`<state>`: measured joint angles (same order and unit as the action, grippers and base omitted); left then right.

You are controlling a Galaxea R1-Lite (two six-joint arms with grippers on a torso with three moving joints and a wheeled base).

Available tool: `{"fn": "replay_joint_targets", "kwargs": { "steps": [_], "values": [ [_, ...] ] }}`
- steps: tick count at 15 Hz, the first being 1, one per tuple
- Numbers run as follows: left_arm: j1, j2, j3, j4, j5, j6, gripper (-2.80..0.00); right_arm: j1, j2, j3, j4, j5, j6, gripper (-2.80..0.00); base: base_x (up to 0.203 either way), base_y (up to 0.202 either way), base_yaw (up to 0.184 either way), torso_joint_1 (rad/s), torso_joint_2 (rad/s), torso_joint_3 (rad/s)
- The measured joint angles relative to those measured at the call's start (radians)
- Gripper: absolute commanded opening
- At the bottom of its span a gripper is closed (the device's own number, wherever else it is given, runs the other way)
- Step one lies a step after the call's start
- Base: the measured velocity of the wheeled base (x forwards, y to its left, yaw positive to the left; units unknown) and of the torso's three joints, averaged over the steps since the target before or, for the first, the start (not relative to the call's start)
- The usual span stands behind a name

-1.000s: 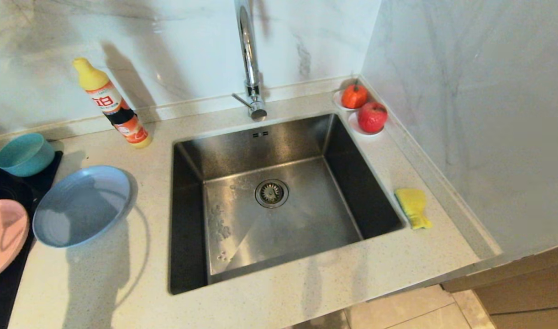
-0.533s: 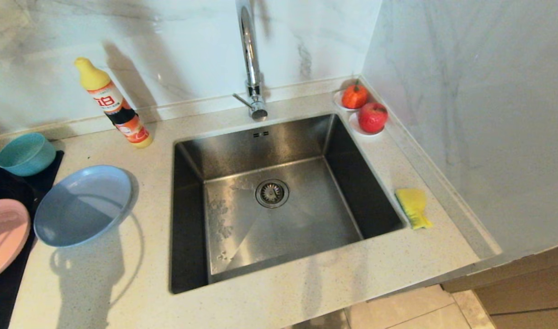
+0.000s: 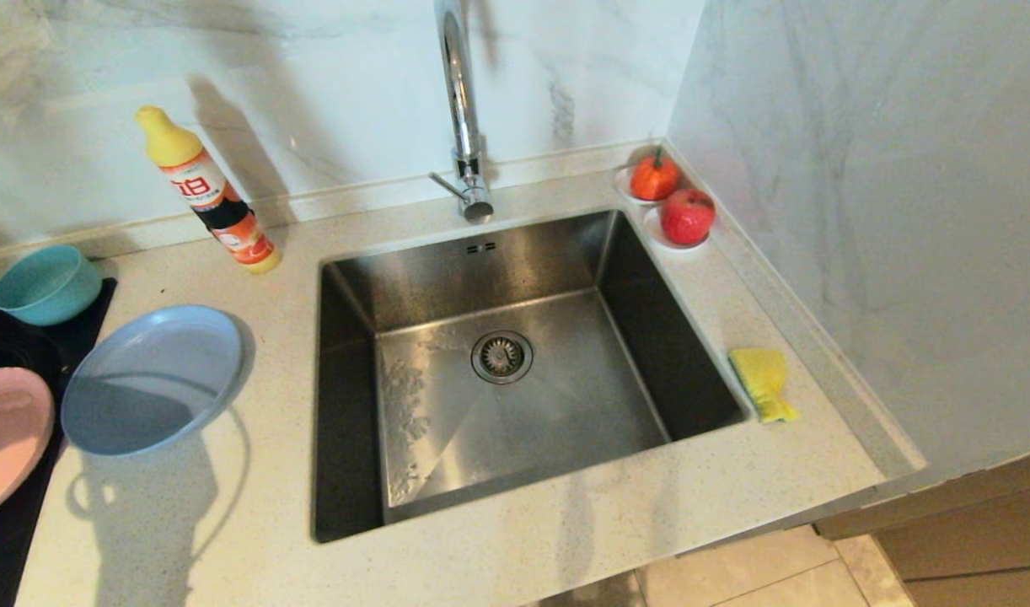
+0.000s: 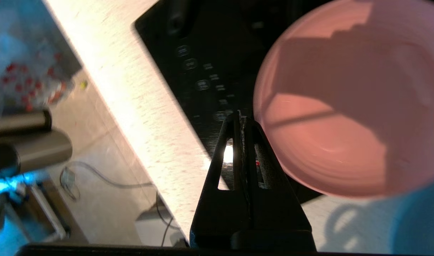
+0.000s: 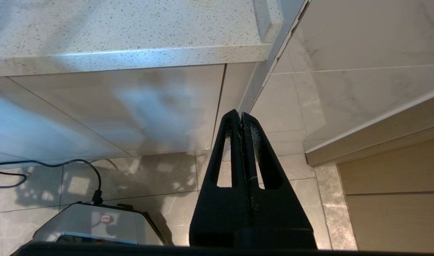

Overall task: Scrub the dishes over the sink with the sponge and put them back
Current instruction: Place the plate on the plate

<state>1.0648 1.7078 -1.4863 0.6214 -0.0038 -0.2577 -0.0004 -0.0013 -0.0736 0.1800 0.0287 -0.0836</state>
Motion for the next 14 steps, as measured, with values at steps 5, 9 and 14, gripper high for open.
{"fn": "replay_joint_targets", "kwargs": {
  "steps": [5,9,14],
  "values": [
    [0.080,0.067,0.022,-0.005,-0.069,0.004,-2.80,0.000,0.000,0.000,0.000,0.000,0.000,-2.80,0.000,0.000,0.000,0.000,0.00,0.000],
    [0.086,0.117,0.061,-0.005,-0.137,0.005,-2.80,0.000,0.000,0.000,0.000,0.000,0.000,-2.80,0.000,0.000,0.000,0.000,0.00,0.000],
    [0.087,0.185,0.063,-0.001,-0.161,0.010,0.00,0.000,0.000,0.000,0.000,-0.001,0.000,-2.80,0.000,0.000,0.000,0.000,0.00,0.000]
  ]
}}
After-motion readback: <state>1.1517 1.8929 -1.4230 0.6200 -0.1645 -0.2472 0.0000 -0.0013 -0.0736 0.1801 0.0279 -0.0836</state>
